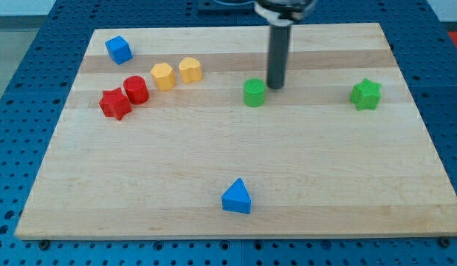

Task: Place the green circle at the right of the heart

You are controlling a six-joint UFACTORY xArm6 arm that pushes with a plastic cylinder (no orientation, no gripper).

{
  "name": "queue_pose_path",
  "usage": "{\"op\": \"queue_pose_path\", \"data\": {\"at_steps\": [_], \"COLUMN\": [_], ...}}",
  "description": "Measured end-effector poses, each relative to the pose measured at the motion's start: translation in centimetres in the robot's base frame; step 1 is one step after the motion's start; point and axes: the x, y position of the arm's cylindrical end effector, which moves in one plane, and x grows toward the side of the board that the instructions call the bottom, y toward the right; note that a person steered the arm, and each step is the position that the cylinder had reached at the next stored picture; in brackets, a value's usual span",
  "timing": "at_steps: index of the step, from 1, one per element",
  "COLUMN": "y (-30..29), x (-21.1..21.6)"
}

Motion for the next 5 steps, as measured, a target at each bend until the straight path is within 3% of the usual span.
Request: {"op": "queue_pose_path", "data": {"at_steps": [2,3,4,5], "y": [-1.6,-3.0,-5.9,-7.0], "x": [8.4,8.4,4.6,-2.1]}}
